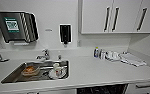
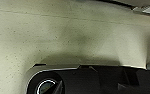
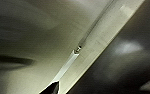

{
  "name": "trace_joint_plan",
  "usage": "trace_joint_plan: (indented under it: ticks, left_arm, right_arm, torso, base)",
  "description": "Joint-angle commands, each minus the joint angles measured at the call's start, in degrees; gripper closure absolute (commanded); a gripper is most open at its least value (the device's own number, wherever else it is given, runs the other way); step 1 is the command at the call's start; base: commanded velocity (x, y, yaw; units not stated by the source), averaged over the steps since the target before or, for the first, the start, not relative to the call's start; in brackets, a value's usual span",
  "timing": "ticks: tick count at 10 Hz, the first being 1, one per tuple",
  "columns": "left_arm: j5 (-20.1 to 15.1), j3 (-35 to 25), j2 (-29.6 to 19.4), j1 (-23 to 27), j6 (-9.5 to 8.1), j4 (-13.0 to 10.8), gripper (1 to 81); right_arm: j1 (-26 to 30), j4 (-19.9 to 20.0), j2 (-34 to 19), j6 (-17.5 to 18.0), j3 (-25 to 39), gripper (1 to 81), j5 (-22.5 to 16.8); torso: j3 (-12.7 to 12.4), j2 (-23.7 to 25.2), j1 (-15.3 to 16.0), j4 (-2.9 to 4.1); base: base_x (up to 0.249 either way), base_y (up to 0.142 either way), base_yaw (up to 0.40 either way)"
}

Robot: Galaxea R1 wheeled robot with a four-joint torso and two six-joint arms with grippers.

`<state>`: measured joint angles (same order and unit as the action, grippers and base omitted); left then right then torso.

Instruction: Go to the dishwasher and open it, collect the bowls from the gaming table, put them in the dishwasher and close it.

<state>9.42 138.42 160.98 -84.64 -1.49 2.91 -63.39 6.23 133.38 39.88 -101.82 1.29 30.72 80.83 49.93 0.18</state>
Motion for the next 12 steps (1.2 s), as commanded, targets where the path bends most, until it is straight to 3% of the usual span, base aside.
trace_joint_plan:
  ticks: [1, 12]
  left_arm:
    - [-2.4, -0.5, -0.6, 2.9, 0.17, -0.1, 1.0]
    - [-2.6, -0.5, -0.4, 2.9, 0.17, -0.1, 1.0]
  right_arm:
    - [4.5, -4.6, 3.3, -3.8, -1.4, 1.0, -9.6]
    - [3.8, -5.3, 3.4, -3.9, -0.1, 1.0, -9.5]
  torso:
    - [0.0, 0.0, 0.0, 0.00]
    - [0.1, 0.0, 0.0, 0.00]
  base:
    - [0.000, 0.000, 0.000]
    - [-0.086, 0.000, 0.000]
